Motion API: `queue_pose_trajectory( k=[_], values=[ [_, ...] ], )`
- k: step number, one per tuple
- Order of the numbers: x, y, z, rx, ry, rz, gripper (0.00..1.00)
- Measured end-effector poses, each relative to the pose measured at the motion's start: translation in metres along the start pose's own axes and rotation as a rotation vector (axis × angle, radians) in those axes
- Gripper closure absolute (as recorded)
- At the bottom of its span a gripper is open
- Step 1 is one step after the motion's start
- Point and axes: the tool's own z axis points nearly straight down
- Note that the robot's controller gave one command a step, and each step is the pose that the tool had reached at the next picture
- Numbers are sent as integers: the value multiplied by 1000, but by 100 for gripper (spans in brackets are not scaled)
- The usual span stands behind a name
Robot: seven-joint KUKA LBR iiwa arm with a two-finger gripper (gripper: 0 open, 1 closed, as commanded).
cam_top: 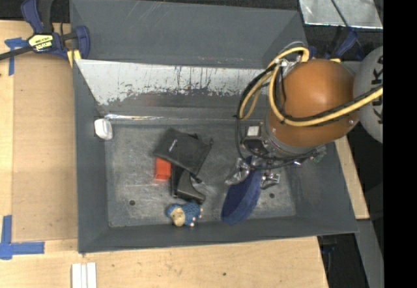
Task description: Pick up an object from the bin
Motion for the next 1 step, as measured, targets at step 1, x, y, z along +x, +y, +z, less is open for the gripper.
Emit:
queue_pose_trajectory(
  k=[1],
  values=[
    [-1, -1, -22, -1, 0, 4, 100]
  ],
)
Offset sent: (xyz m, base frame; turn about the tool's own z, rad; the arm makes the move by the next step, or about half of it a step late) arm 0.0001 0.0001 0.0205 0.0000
